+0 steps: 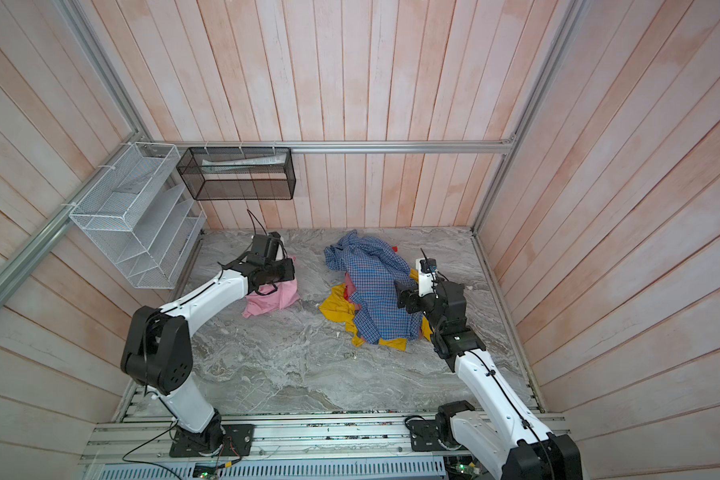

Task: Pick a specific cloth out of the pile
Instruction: 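Lift the pink shirt with the left gripper near the wire baskets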

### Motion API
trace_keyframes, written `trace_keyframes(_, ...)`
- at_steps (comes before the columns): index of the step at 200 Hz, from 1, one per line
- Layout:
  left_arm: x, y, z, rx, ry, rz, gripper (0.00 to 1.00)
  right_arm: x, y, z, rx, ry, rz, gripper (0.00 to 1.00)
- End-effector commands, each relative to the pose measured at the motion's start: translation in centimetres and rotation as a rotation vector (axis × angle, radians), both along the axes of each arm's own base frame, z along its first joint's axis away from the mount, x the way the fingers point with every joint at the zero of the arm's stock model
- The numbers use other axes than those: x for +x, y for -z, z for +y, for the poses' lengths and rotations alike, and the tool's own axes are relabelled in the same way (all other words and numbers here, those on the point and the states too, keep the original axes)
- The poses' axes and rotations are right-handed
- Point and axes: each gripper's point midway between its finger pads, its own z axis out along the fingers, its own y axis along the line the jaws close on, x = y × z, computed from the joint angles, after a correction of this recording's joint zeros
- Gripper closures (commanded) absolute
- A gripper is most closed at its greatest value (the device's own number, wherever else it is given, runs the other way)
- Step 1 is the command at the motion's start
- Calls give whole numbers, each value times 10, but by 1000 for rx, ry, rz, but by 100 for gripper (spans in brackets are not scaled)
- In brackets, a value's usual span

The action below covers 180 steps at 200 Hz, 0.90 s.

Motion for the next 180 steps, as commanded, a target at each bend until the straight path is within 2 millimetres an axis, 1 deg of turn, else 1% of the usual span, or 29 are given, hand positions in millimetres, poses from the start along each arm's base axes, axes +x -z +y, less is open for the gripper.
trace_keyframes(1,12,-73,-11,-62,64,-158,100,4,-21,2,31,-6,-54,11)
trace_keyframes(16,12,-104,-9,-54,76,-206,100,5,-22,4,36,-15,-57,11)
trace_keyframes(51,8,-161,3,-56,70,-306,100,7,-26,8,53,-32,-63,12)
trace_keyframes(85,-5,-222,14,-83,75,-435,100,7,-29,9,51,-37,-76,12)
trace_keyframes(107,-13,-259,26,-101,62,-518,100,6,-28,11,54,-45,-75,12)
trace_keyframes(124,-17,-281,33,-107,55,-563,100,5,-28,11,57,-48,-76,12)
trace_keyframes(151,-22,-305,46,-56,30,-607,100,5,-27,11,56,-51,-75,12)
trace_keyframes(167,-25,-315,53,-43,17,-612,100,5,-28,11,55,-51,-78,12)
trace_keyframes(180,-26,-316,55,-56,25,-595,100,5,-28,12,55,-53,-78,12)
